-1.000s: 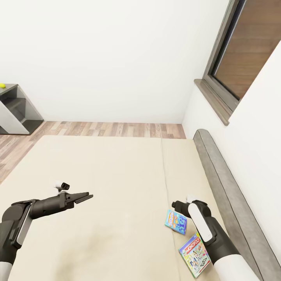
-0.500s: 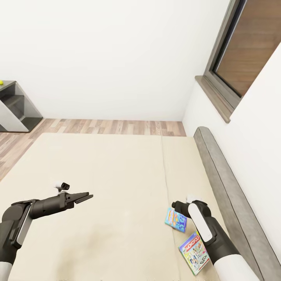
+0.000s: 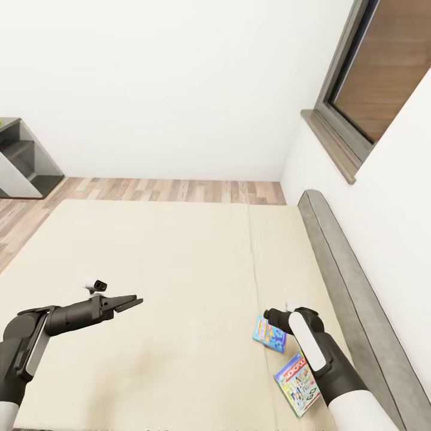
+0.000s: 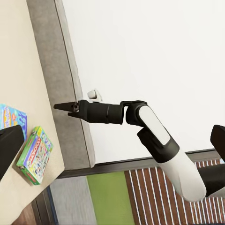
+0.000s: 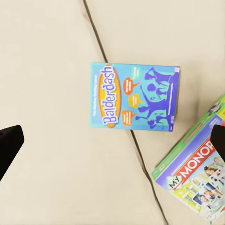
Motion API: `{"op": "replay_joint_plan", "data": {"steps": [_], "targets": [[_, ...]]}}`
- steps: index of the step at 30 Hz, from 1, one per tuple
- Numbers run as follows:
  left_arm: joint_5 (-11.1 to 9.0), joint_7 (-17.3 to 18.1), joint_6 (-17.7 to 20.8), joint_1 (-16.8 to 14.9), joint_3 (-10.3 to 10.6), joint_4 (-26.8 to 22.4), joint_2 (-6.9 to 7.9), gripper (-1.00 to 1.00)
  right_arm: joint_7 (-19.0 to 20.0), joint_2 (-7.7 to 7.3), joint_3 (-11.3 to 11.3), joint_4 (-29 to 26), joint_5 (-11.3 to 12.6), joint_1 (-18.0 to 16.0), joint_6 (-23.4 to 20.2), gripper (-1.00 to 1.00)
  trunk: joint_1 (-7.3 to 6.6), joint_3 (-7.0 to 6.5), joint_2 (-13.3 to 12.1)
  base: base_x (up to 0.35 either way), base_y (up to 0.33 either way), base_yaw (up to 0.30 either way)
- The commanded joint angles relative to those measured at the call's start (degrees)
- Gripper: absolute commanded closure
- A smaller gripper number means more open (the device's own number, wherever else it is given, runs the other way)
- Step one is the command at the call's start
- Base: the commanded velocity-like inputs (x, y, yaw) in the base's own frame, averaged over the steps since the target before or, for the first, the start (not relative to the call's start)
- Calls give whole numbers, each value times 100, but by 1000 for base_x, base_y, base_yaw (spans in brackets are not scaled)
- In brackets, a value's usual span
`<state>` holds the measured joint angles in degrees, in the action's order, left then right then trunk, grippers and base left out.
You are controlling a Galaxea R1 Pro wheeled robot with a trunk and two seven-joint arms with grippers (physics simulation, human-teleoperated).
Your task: Put all the toys in the child's room - the three board games (two on the bed and one on the table), the two jigsaw puzzles on the table, and the tennis ball on the table - inside the toy box on the table in the child's room.
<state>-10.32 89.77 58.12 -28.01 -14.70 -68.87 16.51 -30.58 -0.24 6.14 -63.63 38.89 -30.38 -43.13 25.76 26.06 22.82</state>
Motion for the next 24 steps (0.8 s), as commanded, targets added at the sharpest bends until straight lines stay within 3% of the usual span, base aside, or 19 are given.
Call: {"op": "replay_joint_plan", "data": {"steps": [1, 24], "targets": [[2, 23, 39, -3, 1, 1, 2, -100, -53, -4, 10, -6, 48, -4, -11, -100, 3, 18, 10, 0, 0, 0], [-15, 23, -90, -3, 28, 6, -7, -100, -53, -7, 10, -6, 48, -3, -7, -100, 3, 233, 10, 0, 0, 0]]}}
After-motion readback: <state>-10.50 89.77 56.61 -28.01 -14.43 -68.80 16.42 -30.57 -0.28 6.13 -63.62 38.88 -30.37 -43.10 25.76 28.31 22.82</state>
